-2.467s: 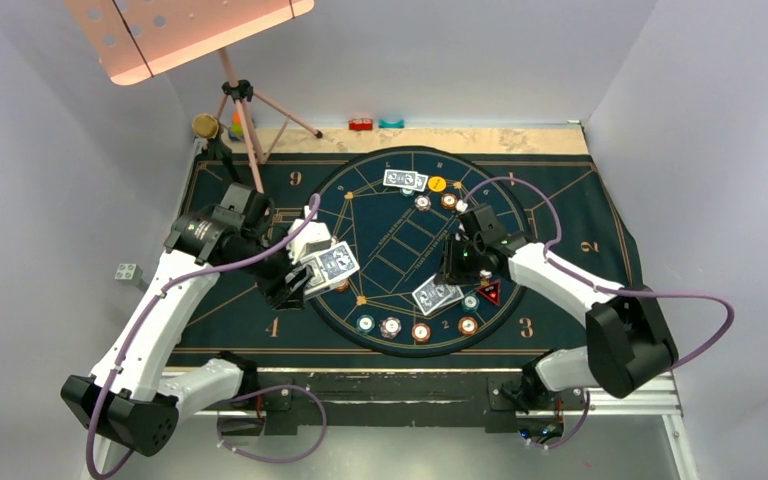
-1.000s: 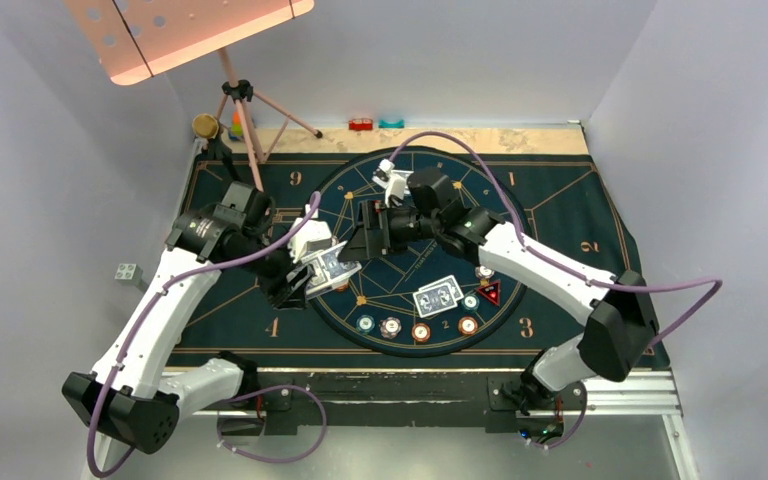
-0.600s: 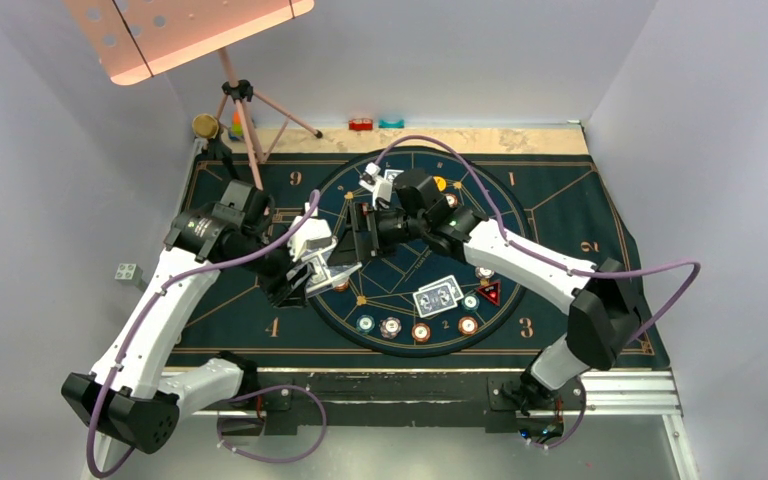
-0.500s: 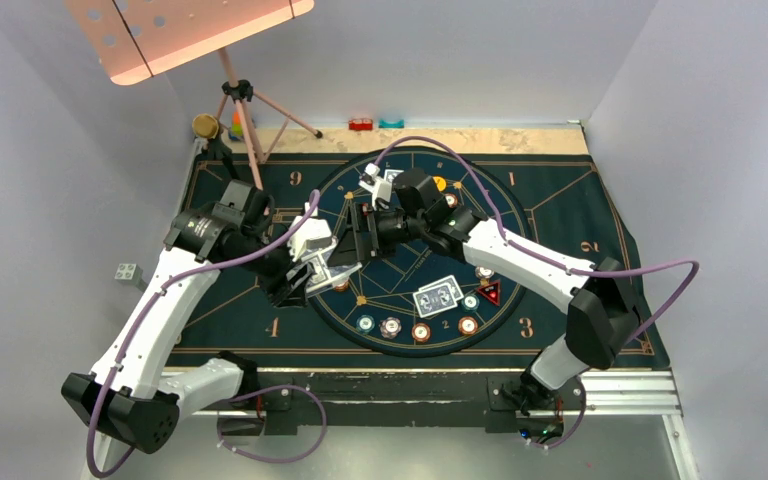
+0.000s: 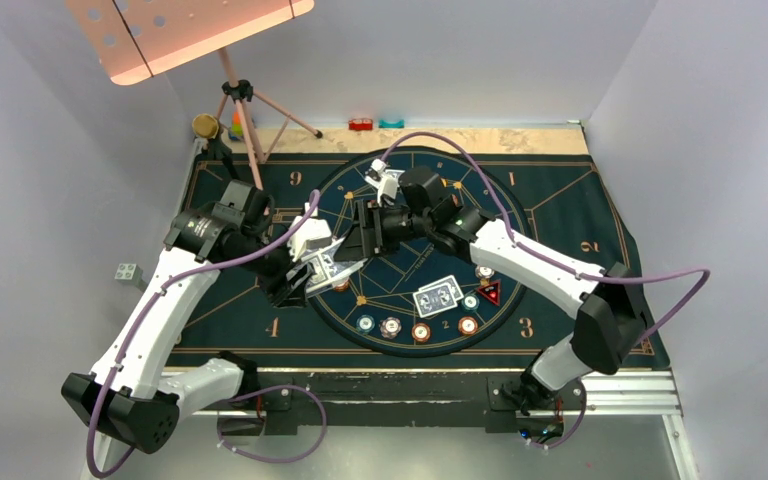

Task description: Distribute texas hold em gaming equipment

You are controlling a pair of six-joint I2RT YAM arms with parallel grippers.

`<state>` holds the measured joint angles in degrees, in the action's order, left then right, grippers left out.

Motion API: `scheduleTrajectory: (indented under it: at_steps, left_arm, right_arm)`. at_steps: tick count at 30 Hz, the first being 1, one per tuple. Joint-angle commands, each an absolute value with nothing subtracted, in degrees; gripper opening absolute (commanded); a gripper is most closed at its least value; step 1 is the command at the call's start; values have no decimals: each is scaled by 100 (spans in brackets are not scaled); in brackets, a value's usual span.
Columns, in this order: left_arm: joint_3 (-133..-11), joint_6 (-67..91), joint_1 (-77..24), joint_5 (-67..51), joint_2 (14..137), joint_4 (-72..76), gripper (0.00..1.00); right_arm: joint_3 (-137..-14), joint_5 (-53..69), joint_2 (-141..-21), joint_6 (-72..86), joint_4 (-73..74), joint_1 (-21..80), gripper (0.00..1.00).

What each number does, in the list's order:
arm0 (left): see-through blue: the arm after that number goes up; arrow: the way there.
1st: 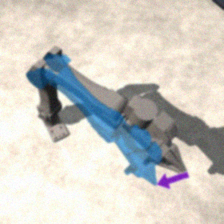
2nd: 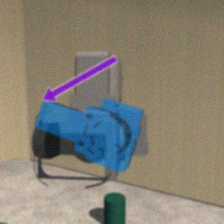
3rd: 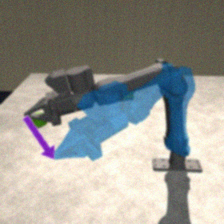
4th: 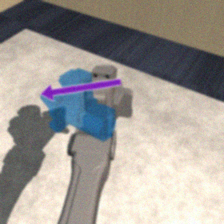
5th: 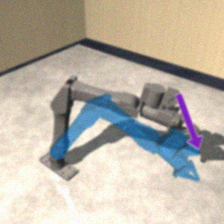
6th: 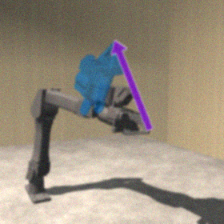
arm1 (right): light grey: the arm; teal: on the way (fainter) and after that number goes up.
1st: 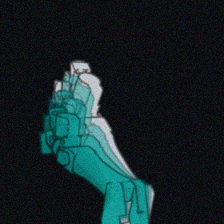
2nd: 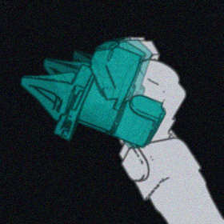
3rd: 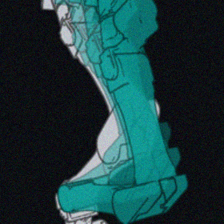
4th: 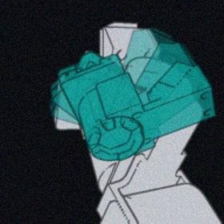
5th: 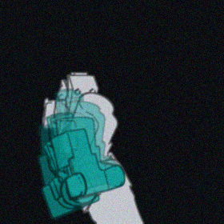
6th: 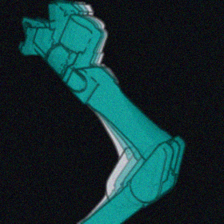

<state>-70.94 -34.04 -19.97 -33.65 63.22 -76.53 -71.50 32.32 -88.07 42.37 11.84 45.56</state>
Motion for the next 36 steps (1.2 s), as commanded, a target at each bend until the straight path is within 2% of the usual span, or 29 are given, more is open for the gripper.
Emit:
scheduleTrajectory:
  at_steps: [1, 21, 31, 33, 36]
  left_arm:
    - [-7273, -3415, -2013, -3563, 6266, -7589, 0]
    - [-7242, -3428, -2013, -3557, 6231, -7606, 0]
    - [-7242, -3428, -2013, -3564, 6228, -7603, 0]
    - [-7238, -3428, -2013, -3567, 6231, -7607, 0]
    - [-7233, -3428, -2013, -3556, 6231, -7607, 0]
  right_arm:
    - [-7203, 2924, -8477, 4061, 1301, 4513, 67]
    - [-7496, 2270, -8096, 3725, 1930, 4411, 45]
    - [-7640, 2122, -8011, 3603, 2051, 4367, 44]
    - [-7671, 2084, -8005, 3563, 2077, 4368, 40]
    - [-7708, 2083, -8009, 3542, 2124, 4368, 31]
